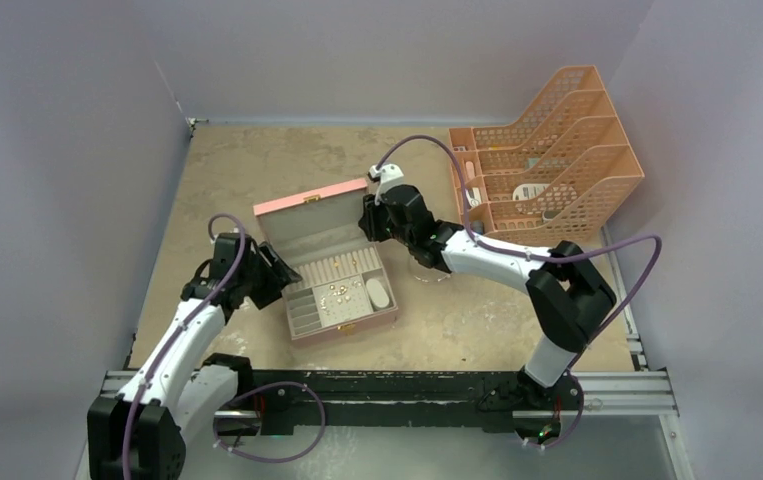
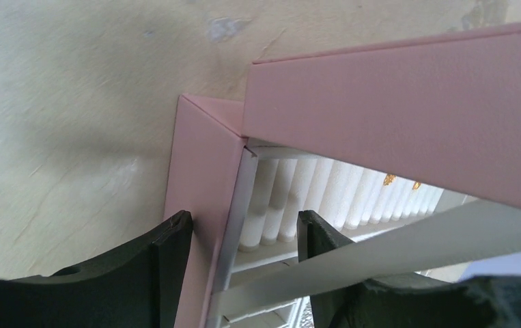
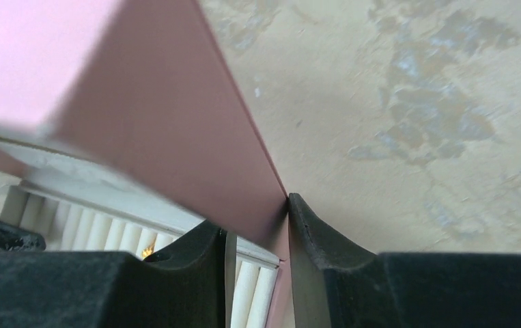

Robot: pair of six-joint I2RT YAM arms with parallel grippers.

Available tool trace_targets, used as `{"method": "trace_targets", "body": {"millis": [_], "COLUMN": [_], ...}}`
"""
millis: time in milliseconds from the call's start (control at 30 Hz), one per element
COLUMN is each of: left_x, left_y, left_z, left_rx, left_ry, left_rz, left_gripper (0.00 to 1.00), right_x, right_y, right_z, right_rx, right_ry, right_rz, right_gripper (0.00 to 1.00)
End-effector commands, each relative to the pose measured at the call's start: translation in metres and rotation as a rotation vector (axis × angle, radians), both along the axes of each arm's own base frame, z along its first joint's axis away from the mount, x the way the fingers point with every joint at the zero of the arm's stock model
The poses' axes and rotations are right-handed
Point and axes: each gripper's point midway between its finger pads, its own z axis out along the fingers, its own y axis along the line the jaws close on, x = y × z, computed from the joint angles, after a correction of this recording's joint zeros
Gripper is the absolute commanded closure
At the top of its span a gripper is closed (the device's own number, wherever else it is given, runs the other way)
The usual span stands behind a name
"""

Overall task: Organize the mixed jewelry
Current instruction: Move the jewelry box to the center of the board, then adjust the jewelry in the jewelry box.

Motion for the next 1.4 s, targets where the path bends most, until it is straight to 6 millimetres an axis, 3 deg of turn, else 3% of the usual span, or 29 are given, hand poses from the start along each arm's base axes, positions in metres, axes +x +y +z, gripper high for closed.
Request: {"method": "trace_targets", "body": {"millis": [0,100,167,367,533,700,967,1167,1367], "left_x": [0.054,0.074,0.084,0.096,0.093,0.09,0.087,0.082,0.08], "left_y": [-0.039,-0.046,-0.047,-0.042,-0.041,-0.038,-0.034,-0.035,-0.035], "left_z": [0.042,0.044,0.042,0.04,0.05,0.06,0.053,0.047,0.043], "left_rx": [-0.157,-0.174,-0.161,-0.104,-0.09,-0.065,-0.025,-0.029,-0.029], "left_ry": [-0.289,-0.329,-0.32,-0.333,-0.366,-0.395,-0.383,-0.364,-0.354], "left_rz": [-0.154,-0.186,-0.193,-0.204,-0.225,-0.231,-0.247,-0.262,-0.264], "left_gripper": [0.44,0.45,0.46,0.44,0.4,0.39,0.41,0.43,0.44], "right_x": [0.051,0.074,0.079,0.059,0.04,0.019,-0.016,-0.037,-0.051], "right_y": [0.012,0.013,0.016,0.003,-0.011,-0.021,0.005,0.027,0.022], "right_z": [0.082,0.088,0.086,0.082,0.087,0.074,0.035,0.012,-0.004], "right_rx": [0.144,0.16,0.154,0.164,0.163,0.123,0.082,0.007,-0.058], "right_ry": [-0.241,-0.26,-0.255,-0.22,-0.11,-0.011,0.146,0.191,0.227], "right_rz": [-0.039,-0.04,-0.031,-0.026,-0.058,-0.057,0.052,0.118,0.126], "right_gripper": [0.72,0.72,0.71,0.48,0.42,0.45,0.78,0.72,0.64]}}
